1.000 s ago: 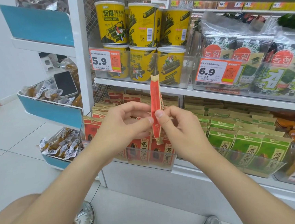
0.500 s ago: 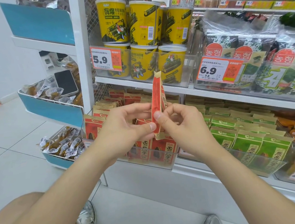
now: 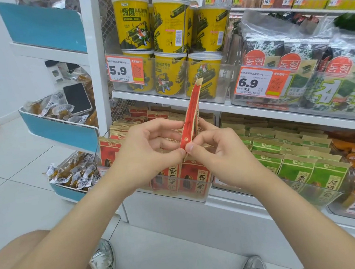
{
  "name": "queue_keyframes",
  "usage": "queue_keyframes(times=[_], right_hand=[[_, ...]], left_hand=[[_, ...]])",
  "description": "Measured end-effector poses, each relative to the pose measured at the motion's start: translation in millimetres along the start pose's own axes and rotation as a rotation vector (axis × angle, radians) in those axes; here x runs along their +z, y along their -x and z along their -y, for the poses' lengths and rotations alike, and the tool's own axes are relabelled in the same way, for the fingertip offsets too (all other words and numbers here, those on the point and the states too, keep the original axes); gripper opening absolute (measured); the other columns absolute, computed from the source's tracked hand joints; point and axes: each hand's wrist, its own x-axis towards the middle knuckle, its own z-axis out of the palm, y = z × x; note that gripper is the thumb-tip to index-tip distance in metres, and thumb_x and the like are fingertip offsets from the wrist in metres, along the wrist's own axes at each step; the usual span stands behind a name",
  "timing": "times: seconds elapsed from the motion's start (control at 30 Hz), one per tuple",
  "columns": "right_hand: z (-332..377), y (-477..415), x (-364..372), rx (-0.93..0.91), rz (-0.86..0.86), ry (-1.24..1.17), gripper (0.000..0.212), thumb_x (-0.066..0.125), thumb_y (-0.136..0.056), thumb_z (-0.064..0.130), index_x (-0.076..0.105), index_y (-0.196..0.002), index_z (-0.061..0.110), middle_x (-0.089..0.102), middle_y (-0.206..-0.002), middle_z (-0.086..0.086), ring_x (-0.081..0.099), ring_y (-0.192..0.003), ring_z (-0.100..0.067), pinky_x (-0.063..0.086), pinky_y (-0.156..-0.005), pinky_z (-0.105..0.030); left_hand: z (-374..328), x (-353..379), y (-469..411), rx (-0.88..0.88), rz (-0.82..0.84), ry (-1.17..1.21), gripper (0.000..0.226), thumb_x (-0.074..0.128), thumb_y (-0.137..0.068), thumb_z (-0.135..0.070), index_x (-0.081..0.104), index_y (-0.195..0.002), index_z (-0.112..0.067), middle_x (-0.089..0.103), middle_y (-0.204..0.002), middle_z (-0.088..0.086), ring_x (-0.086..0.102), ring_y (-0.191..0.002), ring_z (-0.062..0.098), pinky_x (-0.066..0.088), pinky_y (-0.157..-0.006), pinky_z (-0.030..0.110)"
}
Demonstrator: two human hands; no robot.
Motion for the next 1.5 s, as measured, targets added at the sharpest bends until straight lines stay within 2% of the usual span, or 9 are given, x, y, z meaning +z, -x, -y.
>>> queue_keyframes(times=[0.27,0.43,0.5,0.7,0.87,1.1,1.27,1.4,1.5], right_hand=[[2,2,-6,0.002,0.062,-0.045,0.028,0.070,-0.104,0.032,0.080,-0.079,0.030,0.071,-0.139,0.009,0.027,-0.154,0.011,0.025,-0.129,-0.051],[2,3,-6,0.007,0.096,-0.186,0.029,0.070,-0.105,0.028,0.080,-0.078,0.024,0.080,-0.118,0.010,0.049,-0.146,-0.001,0.037,-0.124,-0.053],[2,3,-5,-0.003,0.073,-0.159,0.027,0.076,-0.100,0.027,0.079,-0.073,0.024,0.081,-0.115,0.012,0.045,-0.148,0.004,0.036,-0.124,-0.051],[-1,4,-10,0.008,0.155,-0.183,0.018,0.087,-0.089,0.016,0.079,-0.074,0.012,0.079,-0.118,0.008,0.059,-0.141,-0.017,0.047,-0.118,-0.051],[-1,3,-12,-0.038,0.177,-0.300,0.014,0.085,-0.089,0.000,0.076,-0.079,-0.005,0.074,-0.130,-0.002,0.061,-0.139,-0.016,0.052,-0.115,-0.050],[-10,-1,-14,-0.065,0.185,-0.290,0.015,0.087,-0.085,0.016,0.081,-0.083,0.003,0.074,-0.132,-0.003,0.054,-0.146,-0.021,0.045,-0.120,-0.052],[-13,-2,-17,-0.069,0.214,-0.284,0.008,0.081,-0.092,0.016,0.084,-0.094,0.009,0.076,-0.130,-0.003,0.050,-0.150,-0.024,0.039,-0.124,-0.055],[-12,-1,-14,-0.059,0.197,-0.271,0.011,0.084,-0.093,0.019,0.086,-0.096,0.009,0.080,-0.123,-0.003,0.052,-0.148,-0.019,0.039,-0.124,-0.054],[-6,2,-7,-0.001,0.130,-0.192,0.010,0.088,-0.090,0.022,0.087,-0.088,0.012,0.082,-0.113,0.004,0.051,-0.144,0.000,0.044,-0.119,-0.040]], left_hand=[[-2,-6,-1,-0.043,0.070,0.116,0.055,0.081,-0.085,0.010,0.074,-0.131,-0.020,0.080,-0.116,0.005,0.081,-0.100,0.027,0.065,-0.089,0.039],[-1,-8,-2,-0.083,0.081,0.199,0.055,0.076,-0.088,0.015,0.072,-0.133,-0.016,0.080,-0.120,0.007,0.080,-0.101,0.029,0.065,-0.092,0.043],[0,-7,-2,-0.088,0.077,0.205,0.055,0.076,-0.086,0.016,0.072,-0.132,-0.015,0.080,-0.119,0.009,0.080,-0.101,0.032,0.065,-0.092,0.045],[-2,-5,-2,-0.097,0.095,0.201,0.057,0.077,-0.083,0.018,0.073,-0.129,-0.015,0.080,-0.115,0.012,0.081,-0.095,0.030,0.066,-0.084,0.041],[-3,-7,-3,-0.079,0.088,0.211,0.058,0.078,-0.081,0.019,0.074,-0.128,-0.015,0.080,-0.115,0.014,0.080,-0.092,0.029,0.065,-0.084,0.042],[-1,-10,-2,-0.073,0.083,0.209,0.058,0.077,-0.082,0.019,0.073,-0.129,-0.014,0.079,-0.117,0.015,0.080,-0.090,0.026,0.065,-0.084,0.043],[1,-13,-3,-0.060,0.090,0.211,0.055,0.075,-0.086,0.016,0.072,-0.132,-0.013,0.078,-0.122,0.014,0.079,-0.096,0.031,0.064,-0.094,0.055],[0,-13,-1,-0.032,0.108,0.156,0.057,0.077,-0.085,0.016,0.072,-0.132,-0.016,0.078,-0.120,0.013,0.079,-0.092,0.033,0.065,-0.091,0.051],[0,-12,-1,-0.054,0.097,0.128,0.054,0.075,-0.088,0.015,0.072,-0.131,-0.018,0.079,-0.115,0.012,0.079,-0.095,0.040,0.066,-0.089,0.053]])
